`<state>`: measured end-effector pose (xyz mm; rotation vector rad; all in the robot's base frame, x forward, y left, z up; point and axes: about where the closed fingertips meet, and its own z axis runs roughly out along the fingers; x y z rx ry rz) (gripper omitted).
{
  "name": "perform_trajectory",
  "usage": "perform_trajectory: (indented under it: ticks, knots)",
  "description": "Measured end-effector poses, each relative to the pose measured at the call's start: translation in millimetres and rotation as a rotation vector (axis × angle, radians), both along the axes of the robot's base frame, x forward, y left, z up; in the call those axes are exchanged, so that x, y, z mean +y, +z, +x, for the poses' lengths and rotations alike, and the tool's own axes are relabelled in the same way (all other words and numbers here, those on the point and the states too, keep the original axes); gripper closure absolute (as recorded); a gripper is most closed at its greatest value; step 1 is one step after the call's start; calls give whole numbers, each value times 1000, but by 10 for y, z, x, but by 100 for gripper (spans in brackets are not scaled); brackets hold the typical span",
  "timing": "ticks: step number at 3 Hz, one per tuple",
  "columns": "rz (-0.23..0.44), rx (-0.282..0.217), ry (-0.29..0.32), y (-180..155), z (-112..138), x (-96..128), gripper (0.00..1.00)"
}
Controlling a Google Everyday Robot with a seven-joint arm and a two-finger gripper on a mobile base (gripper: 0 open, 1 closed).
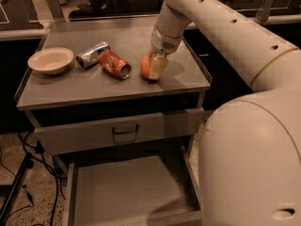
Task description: Pick orange from middle drawer and place on counter
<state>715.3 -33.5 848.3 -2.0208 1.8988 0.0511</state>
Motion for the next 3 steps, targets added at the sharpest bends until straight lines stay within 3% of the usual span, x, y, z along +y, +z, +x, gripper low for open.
perform_trajectory:
  ticks: [2, 3]
  knots:
    - [0, 0, 0, -1, 0, 0, 58]
    - [0, 0, 0, -1, 0, 0, 27]
